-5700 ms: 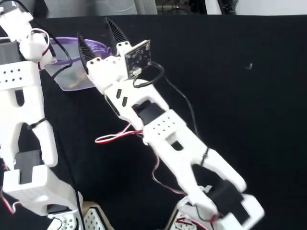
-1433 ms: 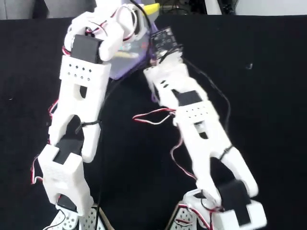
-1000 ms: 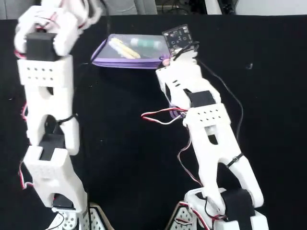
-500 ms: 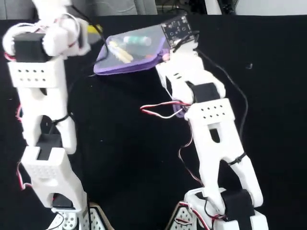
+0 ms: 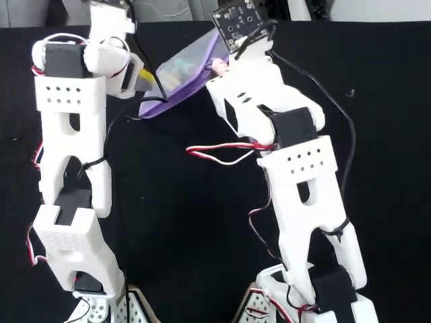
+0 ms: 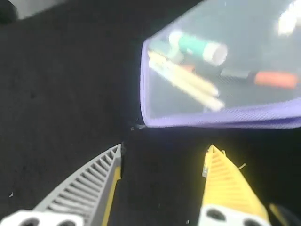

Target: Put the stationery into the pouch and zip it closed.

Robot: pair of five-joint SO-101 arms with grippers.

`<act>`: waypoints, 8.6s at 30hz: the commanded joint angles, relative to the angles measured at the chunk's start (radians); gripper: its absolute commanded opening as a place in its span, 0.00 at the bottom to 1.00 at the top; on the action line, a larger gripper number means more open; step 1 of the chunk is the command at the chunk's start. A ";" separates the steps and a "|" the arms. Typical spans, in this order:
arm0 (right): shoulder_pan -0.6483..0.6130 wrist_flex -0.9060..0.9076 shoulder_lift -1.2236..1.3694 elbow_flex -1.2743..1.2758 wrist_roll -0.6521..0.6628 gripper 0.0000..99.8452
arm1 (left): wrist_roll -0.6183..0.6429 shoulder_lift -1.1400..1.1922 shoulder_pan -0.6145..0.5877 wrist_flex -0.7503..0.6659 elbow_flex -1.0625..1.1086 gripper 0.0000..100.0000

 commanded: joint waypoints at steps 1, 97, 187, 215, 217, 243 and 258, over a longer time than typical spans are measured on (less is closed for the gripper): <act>-0.021 0.032 -0.059 -0.094 0.009 0.01 | -0.034 -0.025 0.015 0.006 0.079 0.28; 0.149 -0.008 -0.059 -0.074 0.015 0.02 | -0.038 -1.267 0.228 -1.639 2.184 0.03; -0.256 -1.154 -0.733 1.402 -0.181 0.01 | -0.029 -1.269 0.231 -1.715 2.232 0.03; -0.041 -0.575 -0.730 0.828 -0.173 0.01 | -0.037 -1.267 0.226 -1.722 2.244 0.03; -0.028 -0.577 -0.725 0.816 -0.166 0.01 | -0.037 -1.267 0.226 -1.718 2.242 0.03; 0.005 -0.600 -0.737 0.924 -0.313 0.20 | -0.037 -1.267 0.226 -1.720 2.242 0.03; -0.212 -0.919 -0.995 1.386 -0.304 0.21 | -0.034 -1.267 0.226 -1.717 2.244 0.03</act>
